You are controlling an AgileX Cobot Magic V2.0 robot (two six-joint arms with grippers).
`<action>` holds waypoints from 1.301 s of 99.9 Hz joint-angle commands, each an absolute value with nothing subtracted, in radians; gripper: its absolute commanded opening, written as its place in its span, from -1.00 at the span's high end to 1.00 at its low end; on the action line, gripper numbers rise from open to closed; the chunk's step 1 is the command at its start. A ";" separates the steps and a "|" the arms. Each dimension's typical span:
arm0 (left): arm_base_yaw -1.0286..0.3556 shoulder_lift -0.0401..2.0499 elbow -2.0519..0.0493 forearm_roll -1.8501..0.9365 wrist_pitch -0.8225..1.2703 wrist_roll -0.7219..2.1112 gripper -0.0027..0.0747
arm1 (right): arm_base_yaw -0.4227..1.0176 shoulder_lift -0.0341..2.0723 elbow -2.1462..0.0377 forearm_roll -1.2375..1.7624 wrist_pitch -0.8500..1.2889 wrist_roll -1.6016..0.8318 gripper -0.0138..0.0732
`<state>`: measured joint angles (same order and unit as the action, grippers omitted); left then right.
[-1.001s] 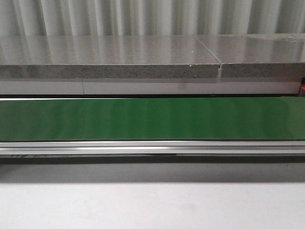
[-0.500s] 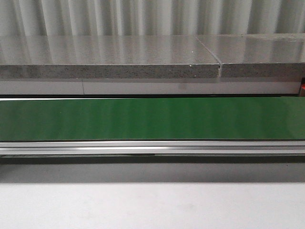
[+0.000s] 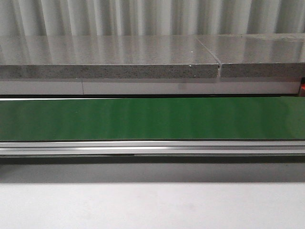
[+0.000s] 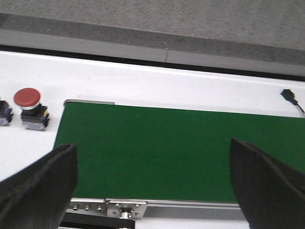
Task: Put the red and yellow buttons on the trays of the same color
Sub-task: 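Move the left gripper over the red button on the table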
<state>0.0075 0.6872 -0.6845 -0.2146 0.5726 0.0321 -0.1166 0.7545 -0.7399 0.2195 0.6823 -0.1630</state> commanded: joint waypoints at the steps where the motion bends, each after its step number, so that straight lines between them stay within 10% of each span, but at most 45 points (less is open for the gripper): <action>1: 0.062 0.760 -0.752 -0.212 0.494 -0.009 -0.67 | -0.114 0.748 -0.767 0.229 0.627 -0.176 0.84; 130: 0.326 1.751 -1.307 -0.250 0.522 -0.045 -0.67 | -0.114 0.748 -0.767 0.229 0.627 -0.176 0.84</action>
<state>0.3229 1.7757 -1.2685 -0.2244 0.5589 -0.0348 -0.1166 0.7545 -0.7399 0.2195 0.6823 -0.1634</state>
